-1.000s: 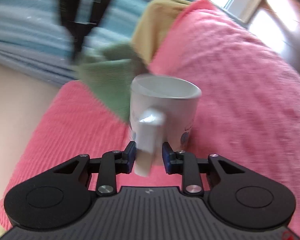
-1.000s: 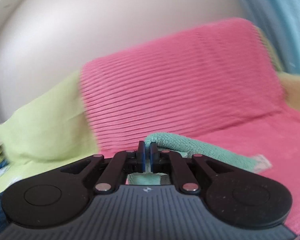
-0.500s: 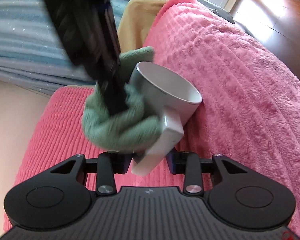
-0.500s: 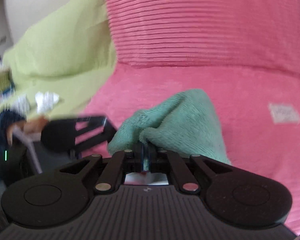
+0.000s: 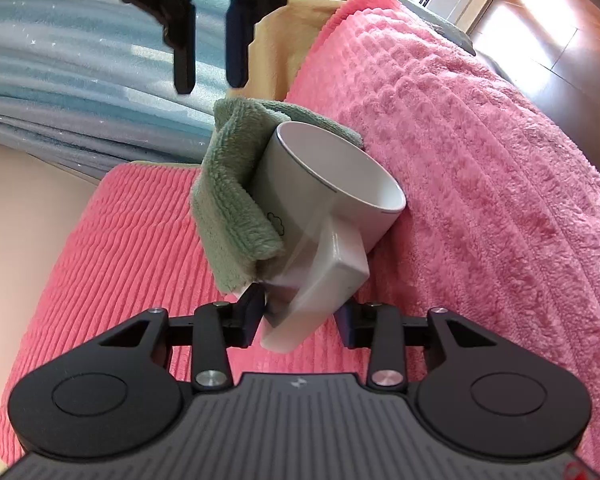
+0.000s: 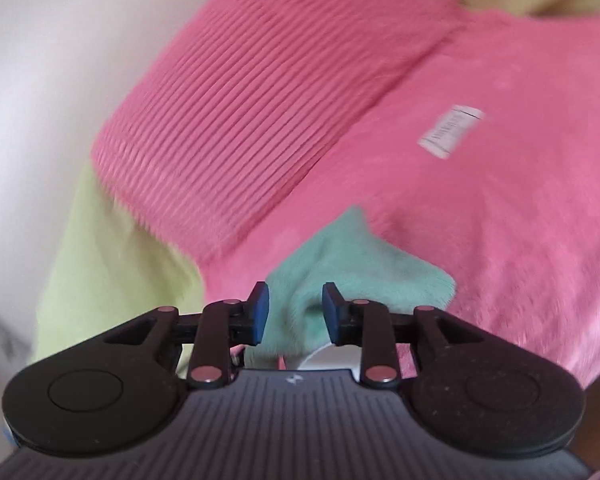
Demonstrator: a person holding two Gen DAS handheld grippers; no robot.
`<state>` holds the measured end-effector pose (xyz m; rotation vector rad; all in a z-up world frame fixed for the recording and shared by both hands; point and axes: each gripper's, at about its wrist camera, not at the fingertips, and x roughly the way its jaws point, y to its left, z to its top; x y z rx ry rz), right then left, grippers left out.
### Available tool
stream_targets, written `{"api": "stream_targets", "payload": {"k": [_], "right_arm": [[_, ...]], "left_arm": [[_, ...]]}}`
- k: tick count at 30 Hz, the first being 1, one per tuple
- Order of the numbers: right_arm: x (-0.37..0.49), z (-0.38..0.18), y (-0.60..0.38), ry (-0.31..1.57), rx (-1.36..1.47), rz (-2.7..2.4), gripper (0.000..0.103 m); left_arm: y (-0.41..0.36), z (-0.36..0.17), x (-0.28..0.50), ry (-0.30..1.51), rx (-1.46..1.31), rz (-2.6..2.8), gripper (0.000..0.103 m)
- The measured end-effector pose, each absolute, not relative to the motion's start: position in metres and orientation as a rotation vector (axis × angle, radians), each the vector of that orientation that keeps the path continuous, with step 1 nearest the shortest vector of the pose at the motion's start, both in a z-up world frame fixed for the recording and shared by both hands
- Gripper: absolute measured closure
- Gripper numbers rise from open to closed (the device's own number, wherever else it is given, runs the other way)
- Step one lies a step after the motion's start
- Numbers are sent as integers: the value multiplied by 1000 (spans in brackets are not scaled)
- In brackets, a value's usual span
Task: Clean container
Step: 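Hold the mug with the left gripper while the right gripper wipes its rim with the cloth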
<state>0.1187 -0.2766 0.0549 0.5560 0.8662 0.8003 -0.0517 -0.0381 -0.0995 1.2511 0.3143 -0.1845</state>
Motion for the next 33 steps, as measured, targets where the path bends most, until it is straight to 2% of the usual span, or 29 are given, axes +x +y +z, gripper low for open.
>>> {"api": "stream_targets", "payload": {"k": [5, 12, 13, 14, 18, 22, 26, 29, 33], "right_arm": [[145, 59, -255, 875, 433, 705, 72], [182, 30, -197, 1100, 317, 717, 71], [181, 26, -201, 1096, 384, 729, 76], [181, 22, -206, 1089, 452, 760, 91], [169, 36, -212, 970, 445, 828, 93], [152, 98, -231, 707, 373, 854, 93], [102, 161, -232, 474, 20, 926, 93], [63, 159, -216, 463, -190, 1028, 93], [40, 107, -174, 637, -305, 1150, 93]], "left_arm": [[-41, -101, -47, 317, 1229, -191, 57], [-42, -100, -42, 324, 1192, -198, 56], [-42, -99, -41, 326, 1180, -199, 55], [-41, -98, -40, 329, 1165, -202, 55], [-39, -92, -40, 340, 1129, -207, 53], [-38, -85, -42, 360, 1105, -221, 52], [-39, -81, -47, 360, 1113, -214, 55], [-41, -80, -47, 361, 1108, -209, 55], [-42, -78, -45, 357, 1065, -208, 55]]}}
